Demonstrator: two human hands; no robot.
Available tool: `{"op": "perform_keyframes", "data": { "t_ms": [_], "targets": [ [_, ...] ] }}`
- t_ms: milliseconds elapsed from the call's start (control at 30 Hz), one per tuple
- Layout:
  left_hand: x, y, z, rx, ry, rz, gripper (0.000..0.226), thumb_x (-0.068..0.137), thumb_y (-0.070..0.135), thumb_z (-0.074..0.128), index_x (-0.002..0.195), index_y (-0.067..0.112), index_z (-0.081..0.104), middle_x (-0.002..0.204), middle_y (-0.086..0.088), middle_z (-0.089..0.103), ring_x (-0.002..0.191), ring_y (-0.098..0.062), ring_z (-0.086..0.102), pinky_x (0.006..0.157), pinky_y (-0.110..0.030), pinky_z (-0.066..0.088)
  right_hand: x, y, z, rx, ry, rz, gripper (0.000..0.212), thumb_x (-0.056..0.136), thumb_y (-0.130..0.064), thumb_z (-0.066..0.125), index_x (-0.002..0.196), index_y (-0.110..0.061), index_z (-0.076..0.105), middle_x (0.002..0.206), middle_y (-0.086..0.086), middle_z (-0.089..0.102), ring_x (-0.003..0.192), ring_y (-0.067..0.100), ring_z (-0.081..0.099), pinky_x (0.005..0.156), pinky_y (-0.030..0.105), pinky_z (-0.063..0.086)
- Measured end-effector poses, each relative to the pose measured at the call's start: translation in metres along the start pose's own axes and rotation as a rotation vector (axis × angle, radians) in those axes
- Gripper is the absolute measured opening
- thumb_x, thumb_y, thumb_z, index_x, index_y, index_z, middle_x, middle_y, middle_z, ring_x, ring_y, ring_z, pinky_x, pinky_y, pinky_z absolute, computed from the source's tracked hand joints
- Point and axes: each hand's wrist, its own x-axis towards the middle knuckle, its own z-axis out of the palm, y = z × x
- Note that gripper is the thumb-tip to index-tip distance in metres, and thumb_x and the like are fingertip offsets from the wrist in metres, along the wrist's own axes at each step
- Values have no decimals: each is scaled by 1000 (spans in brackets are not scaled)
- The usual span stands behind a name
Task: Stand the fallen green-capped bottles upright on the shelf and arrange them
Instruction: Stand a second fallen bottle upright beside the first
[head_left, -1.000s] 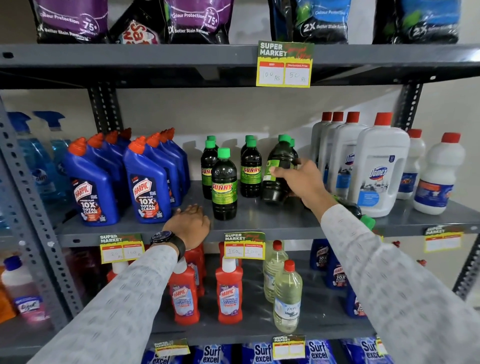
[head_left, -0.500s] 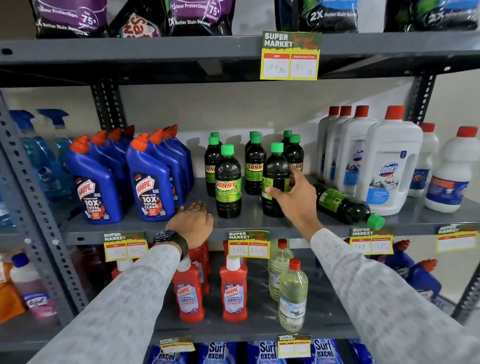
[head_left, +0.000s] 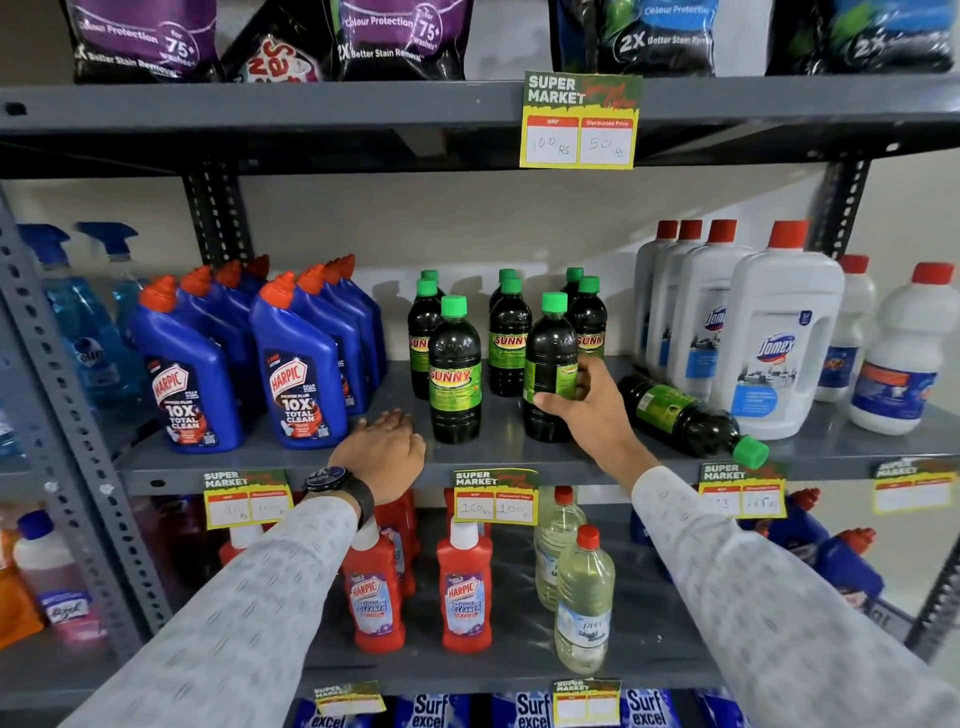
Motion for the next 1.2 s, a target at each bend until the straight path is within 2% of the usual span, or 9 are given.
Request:
{"op": "perform_keyframes", "data": {
  "t_ms": [133, 233, 367, 433, 600, 767, 900, 1067, 1200],
  "targets": [
    [1, -1, 1, -79, 31, -23, 64, 102, 34, 16, 158, 5, 27, 168, -14, 24, 156, -24, 23, 124, -48, 17, -9, -3, 6, -126, 83, -78, 80, 65, -35, 99, 121, -27, 42, 104, -15, 64, 91, -2, 64, 67, 9, 49],
    [2, -3, 3, -87, 38, -21, 70, 98, 38, 11, 158, 6, 27, 168, -13, 25, 156, -23, 23, 125, -47, 18, -9, -1, 5, -101, 51, -92, 79, 71, -36, 95, 129, -26, 43, 107, -18, 64, 92, -9, 65, 70, 4, 48],
    [2, -4, 5, -114, 43, -32, 71, 98, 41, 10, 158, 7, 28, 169, -12, 25, 156, -22, 23, 125, -46, 17, -2, 3, -1, -37, -83, -69, 68, 89, -12, 79, 148, -22, 47, 125, -8, 70, 115, 4, 66, 104, 32, 50],
    [2, -3, 5, -113, 46, -32, 69, 99, 40, 12, 158, 7, 28, 168, -12, 25, 156, -22, 23, 125, -46, 17, -1, 5, -2, -37, -82, -59, 67, 87, -9, 81, 146, -19, 50, 127, -3, 70, 117, 12, 66, 107, 39, 51],
    [-1, 0, 0, -50, 29, -16, 68, 99, 34, 10, 157, 4, 28, 168, -16, 24, 156, -26, 23, 124, -49, 21, -6, 0, 5, -100, 40, -90, 91, 65, -32, 99, 138, -18, 46, 112, -17, 63, 100, -7, 60, 71, 1, 45],
    [-3, 2, -2, -29, 27, -15, 60, 103, 28, 17, 157, 4, 28, 168, -16, 22, 156, -27, 22, 124, -50, 21, -6, 3, 3, -99, 10, -113, 83, 77, -34, 92, 145, -24, 45, 117, -19, 64, 104, -10, 60, 80, 4, 47],
    [-2, 1, 0, -38, 28, -20, 62, 103, 30, 16, 158, 4, 26, 169, -15, 23, 156, -25, 23, 125, -48, 19, -2, 7, 3, -105, -26, -102, 74, 86, -21, 85, 148, -22, 46, 122, -13, 68, 112, 5, 65, 101, 27, 49],
    [1, -1, 3, -76, 41, -30, 68, 100, 37, 11, 158, 7, 27, 168, -13, 24, 156, -24, 24, 125, -47, 19, -6, 2, 7, -138, 70, -116, 80, 70, -30, 96, 126, -31, 40, 105, -23, 61, 94, -9, 60, 71, 3, 44],
    [3, -3, 5, -84, 33, -30, 76, 93, 41, 6, 159, 8, 26, 169, -12, 24, 157, -23, 23, 125, -48, 18, -8, 3, 6, -131, 77, -135, 75, 76, -32, 93, 128, -34, 38, 106, -25, 61, 91, -20, 61, 72, -2, 43]
  ]
}}
